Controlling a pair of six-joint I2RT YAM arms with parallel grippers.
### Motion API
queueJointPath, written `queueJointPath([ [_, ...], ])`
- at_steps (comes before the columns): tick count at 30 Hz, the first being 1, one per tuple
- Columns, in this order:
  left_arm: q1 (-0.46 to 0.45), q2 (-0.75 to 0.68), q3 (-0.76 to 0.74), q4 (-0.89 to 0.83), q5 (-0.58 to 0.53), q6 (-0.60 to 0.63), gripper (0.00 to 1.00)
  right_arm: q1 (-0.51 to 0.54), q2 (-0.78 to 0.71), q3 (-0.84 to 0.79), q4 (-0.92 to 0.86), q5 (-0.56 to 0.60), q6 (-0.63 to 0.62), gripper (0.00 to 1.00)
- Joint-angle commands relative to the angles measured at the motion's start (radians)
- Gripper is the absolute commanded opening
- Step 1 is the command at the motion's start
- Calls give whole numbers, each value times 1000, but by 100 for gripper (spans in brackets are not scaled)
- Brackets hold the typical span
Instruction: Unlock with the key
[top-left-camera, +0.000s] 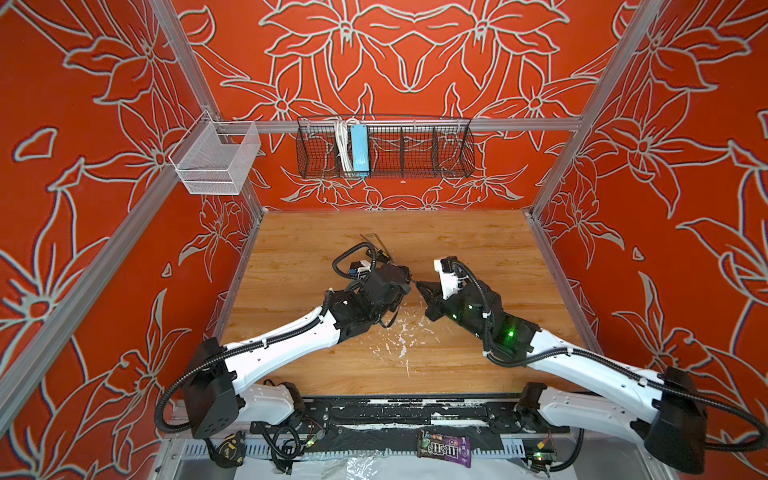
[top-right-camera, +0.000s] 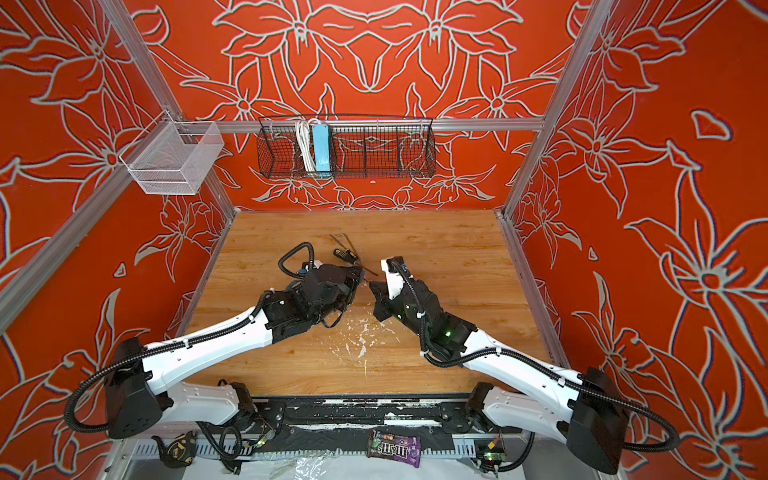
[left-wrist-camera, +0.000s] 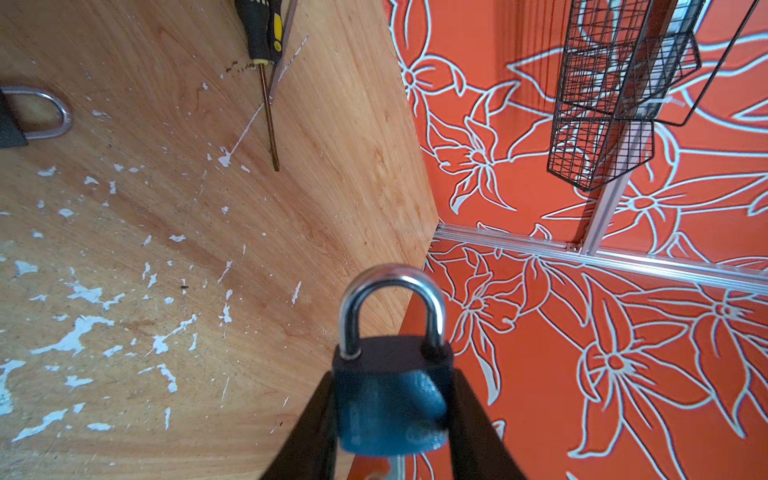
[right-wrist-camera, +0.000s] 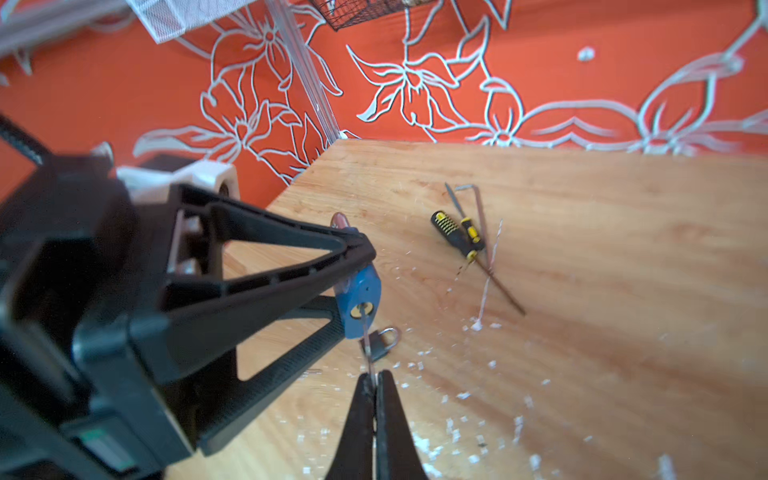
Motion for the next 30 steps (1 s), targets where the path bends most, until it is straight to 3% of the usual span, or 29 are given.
queueJointPath([
  [1, -33, -5, 14, 66, 147, 1, 0, 25, 15, 24, 145, -44, -113, 0],
  [6, -33, -15, 1, 67, 144, -7, 0, -53, -1, 11, 188, -131, 261, 0],
  [11, -34, -20, 8, 45, 135, 4, 0, -75, -13, 6, 202, -163, 437, 0],
  [20, -25, -43, -13, 26, 114, 5, 0, -23, -101, 44, -67, 18, 59, 0],
  [30, -23, -98, -50, 23, 75, 0, 0, 49, -165, 37, -235, 187, 87, 0],
])
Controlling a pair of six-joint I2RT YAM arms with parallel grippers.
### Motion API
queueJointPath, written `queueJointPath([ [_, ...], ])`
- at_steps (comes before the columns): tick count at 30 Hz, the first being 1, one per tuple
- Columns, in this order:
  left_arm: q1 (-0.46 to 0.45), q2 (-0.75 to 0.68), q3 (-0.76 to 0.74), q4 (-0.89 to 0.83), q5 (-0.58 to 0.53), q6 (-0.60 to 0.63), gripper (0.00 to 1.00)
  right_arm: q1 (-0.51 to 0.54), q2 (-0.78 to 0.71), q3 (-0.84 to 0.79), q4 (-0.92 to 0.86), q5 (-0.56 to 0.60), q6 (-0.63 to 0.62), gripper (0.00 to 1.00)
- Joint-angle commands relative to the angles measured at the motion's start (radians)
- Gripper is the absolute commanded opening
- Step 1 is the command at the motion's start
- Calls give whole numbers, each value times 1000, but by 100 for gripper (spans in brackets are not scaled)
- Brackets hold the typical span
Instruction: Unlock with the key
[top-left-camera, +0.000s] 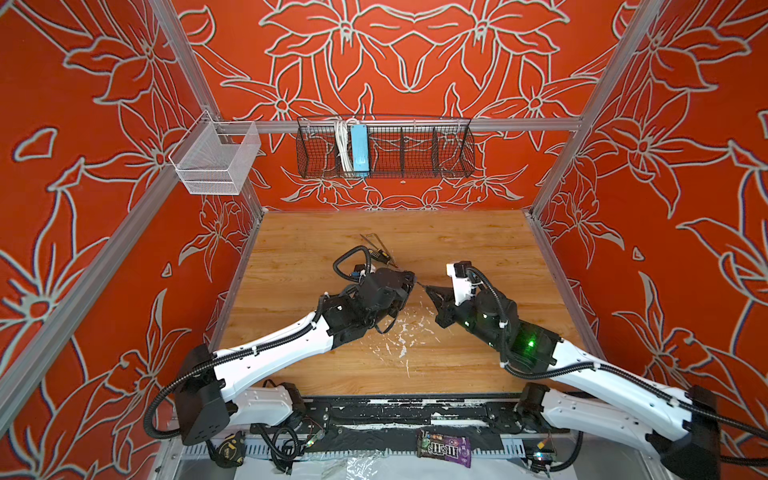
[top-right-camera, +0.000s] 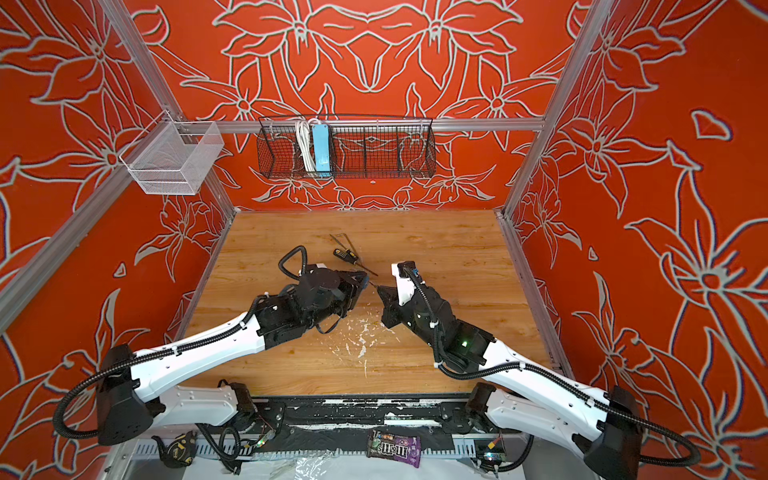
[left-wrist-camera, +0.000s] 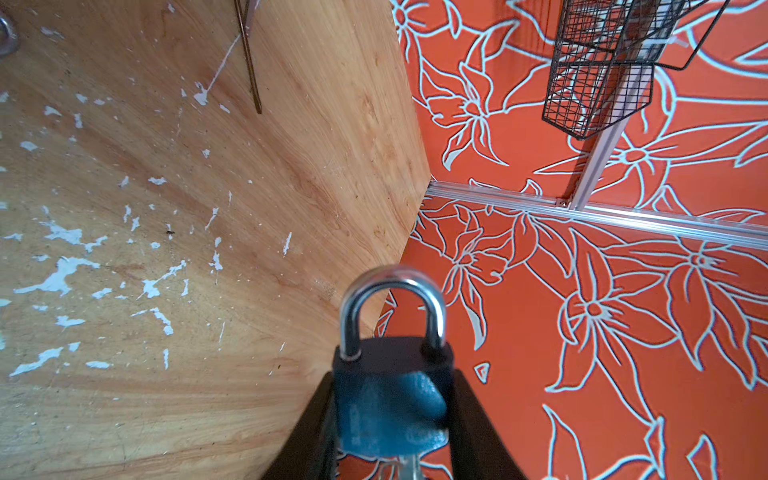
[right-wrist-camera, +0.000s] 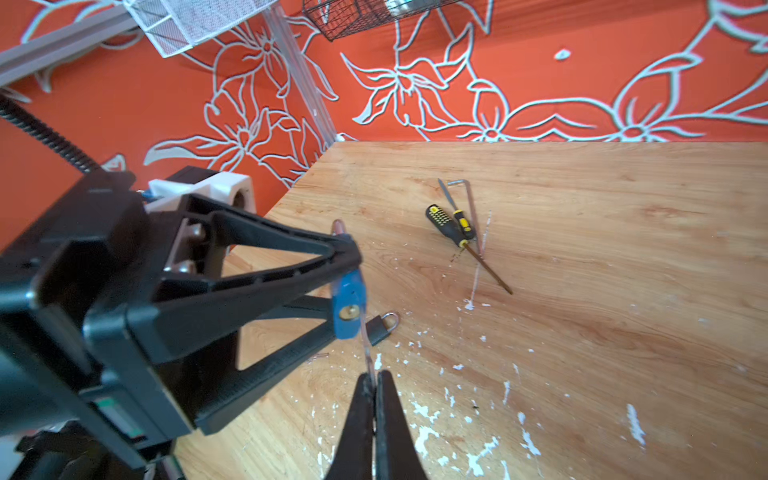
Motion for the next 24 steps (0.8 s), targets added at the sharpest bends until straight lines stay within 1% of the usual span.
queueJointPath([
  [1, -5, -34, -15, 14, -11, 0, 0, 13, -7, 36, -59, 87, -4, 0],
  [8, -5, -38, -24, 32, 0, -1, 0, 15, -19, 18, 4, -35, 81, 0],
  [13, -5, -34, -28, 47, 9, -3, 0, 27, -7, 17, 12, -69, 110, 0],
  [18, -5, -30, -26, 55, 21, -3, 0, 46, 13, 6, 28, -45, 108, 0],
  [24, -6, -29, -24, 53, 25, -5, 0, 46, 24, 15, 30, 1, 96, 0],
])
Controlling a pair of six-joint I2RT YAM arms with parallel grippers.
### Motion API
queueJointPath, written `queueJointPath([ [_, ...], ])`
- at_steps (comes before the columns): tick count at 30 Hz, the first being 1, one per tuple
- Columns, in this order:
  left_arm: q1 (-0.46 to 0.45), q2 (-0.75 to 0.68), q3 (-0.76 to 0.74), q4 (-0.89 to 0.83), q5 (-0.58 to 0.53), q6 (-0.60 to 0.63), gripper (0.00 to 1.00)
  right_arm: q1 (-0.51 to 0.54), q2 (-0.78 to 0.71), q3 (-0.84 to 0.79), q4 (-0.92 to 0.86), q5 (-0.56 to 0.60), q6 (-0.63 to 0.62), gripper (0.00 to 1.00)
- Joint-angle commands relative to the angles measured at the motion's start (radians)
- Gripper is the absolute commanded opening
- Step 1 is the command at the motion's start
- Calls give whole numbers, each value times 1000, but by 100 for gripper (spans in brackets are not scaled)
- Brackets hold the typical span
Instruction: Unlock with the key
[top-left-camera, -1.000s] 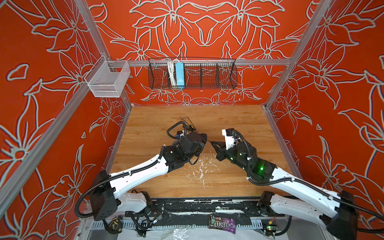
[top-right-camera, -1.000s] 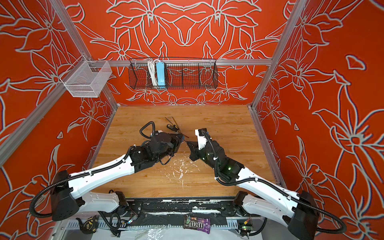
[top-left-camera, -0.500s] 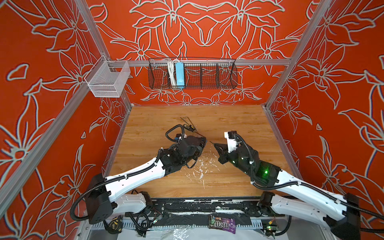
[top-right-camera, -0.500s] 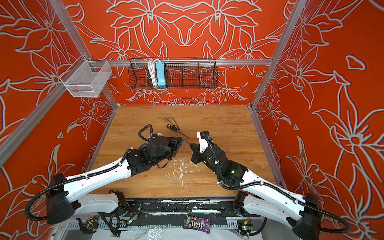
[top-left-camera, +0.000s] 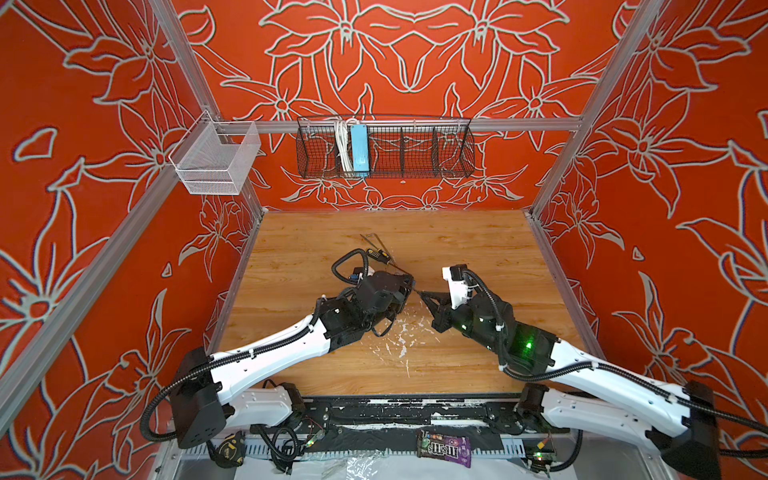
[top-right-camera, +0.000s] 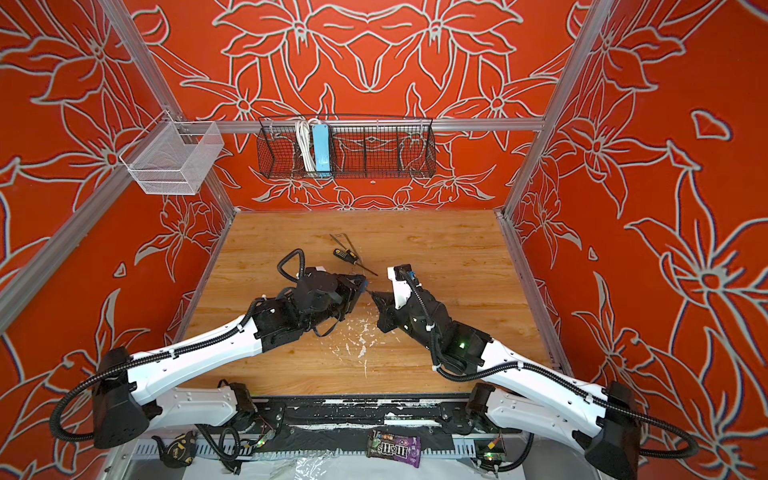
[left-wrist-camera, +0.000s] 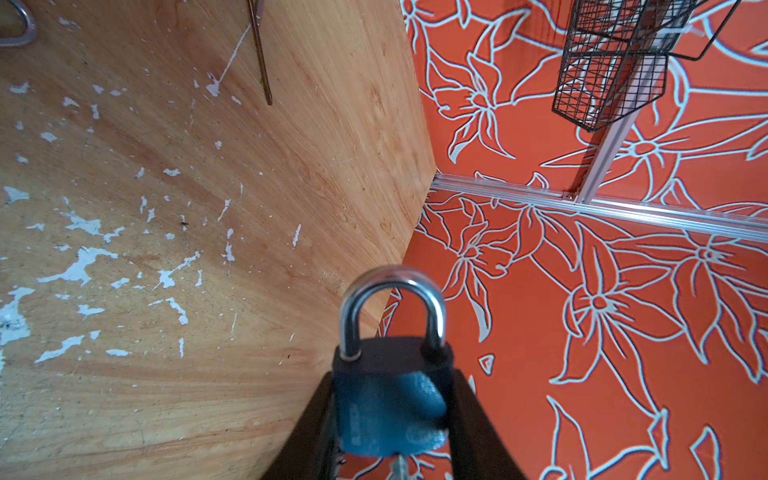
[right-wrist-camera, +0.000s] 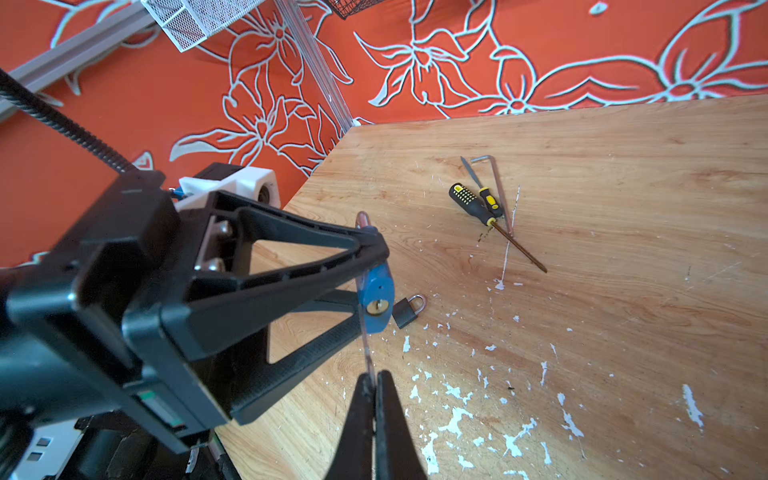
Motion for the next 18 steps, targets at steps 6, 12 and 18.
queueJointPath([
  [6, -5, -9, -3, 52, 5, -8, 0, 7, 19, 6, 17, 72, -8, 0],
  [12, -6, -15, 0, 48, -1, -5, 0, 6, -12, -17, 4, 93, -16, 0],
  [18, -6, -12, -1, 49, 0, -7, 0, 7, -41, -34, -10, 92, -19, 0],
])
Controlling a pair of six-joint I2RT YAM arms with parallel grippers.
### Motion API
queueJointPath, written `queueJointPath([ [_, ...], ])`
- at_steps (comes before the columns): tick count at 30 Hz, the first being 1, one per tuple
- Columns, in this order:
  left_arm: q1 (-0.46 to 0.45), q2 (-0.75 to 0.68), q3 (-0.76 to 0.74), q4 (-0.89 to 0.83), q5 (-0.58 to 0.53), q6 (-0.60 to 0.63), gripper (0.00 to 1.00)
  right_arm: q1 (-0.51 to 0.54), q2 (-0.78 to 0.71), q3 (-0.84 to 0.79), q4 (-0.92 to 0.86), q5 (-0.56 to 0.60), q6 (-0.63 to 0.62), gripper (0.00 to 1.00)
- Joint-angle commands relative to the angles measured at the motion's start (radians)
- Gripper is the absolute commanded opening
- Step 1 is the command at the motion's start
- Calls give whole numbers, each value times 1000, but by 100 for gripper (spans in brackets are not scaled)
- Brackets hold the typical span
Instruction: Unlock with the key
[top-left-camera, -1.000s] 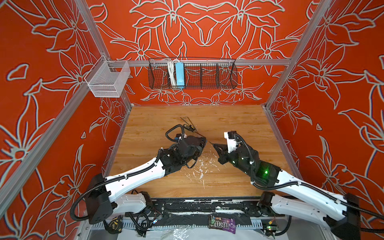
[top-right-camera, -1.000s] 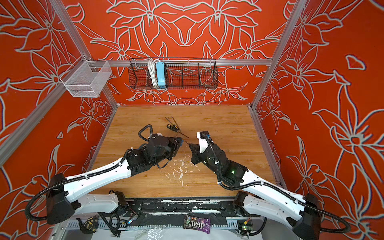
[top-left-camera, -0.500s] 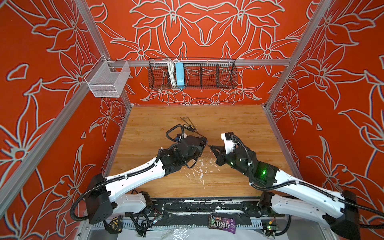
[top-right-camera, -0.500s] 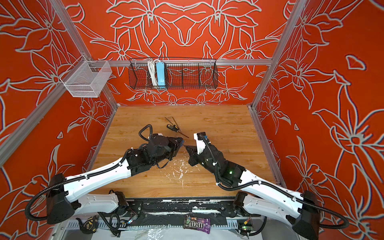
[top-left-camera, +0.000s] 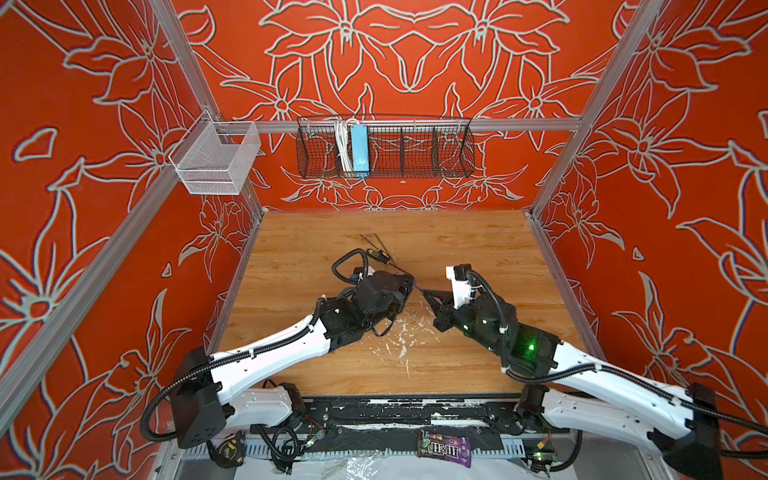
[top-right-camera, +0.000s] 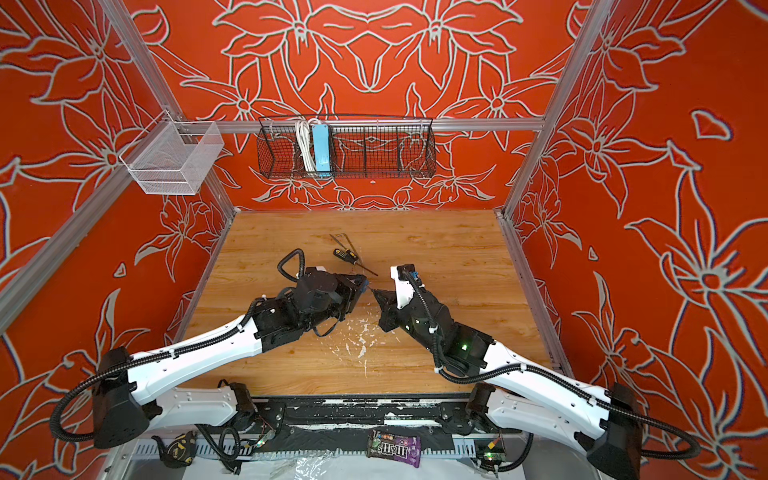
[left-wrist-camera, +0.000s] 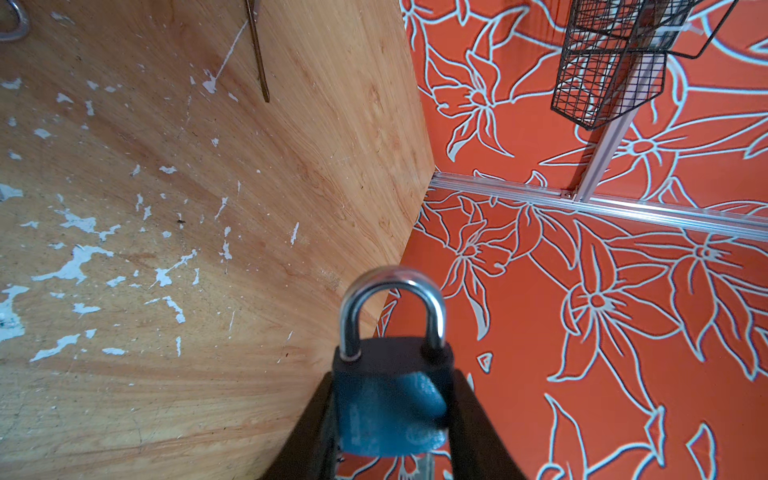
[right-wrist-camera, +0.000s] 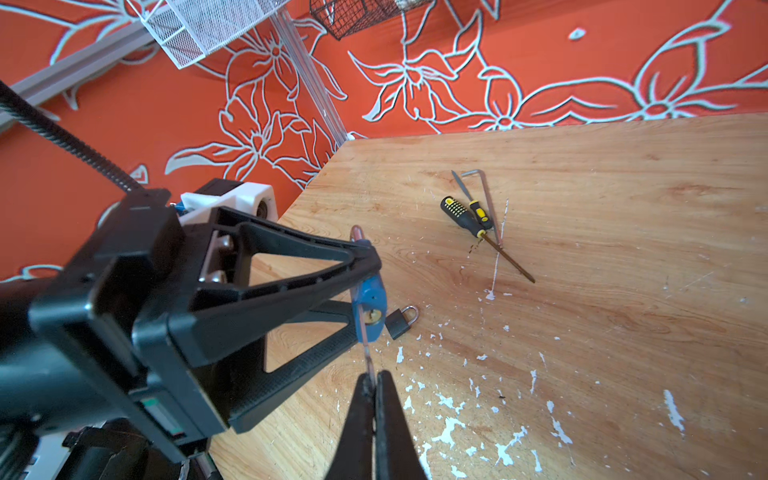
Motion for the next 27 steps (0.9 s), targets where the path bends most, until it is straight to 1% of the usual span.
queueJointPath([
  [1, -6, -10, -1, 45, -1, -7, 0, 0, -7, -20, -17, 37, -8, 0],
  [13, -6, -8, 2, 44, 2, -6, 0, 0, 37, -2, 24, 0, -13, 0],
  [27, -6, -8, 2, 41, 4, -5, 0, 1, 40, 22, 49, -4, -22, 0],
])
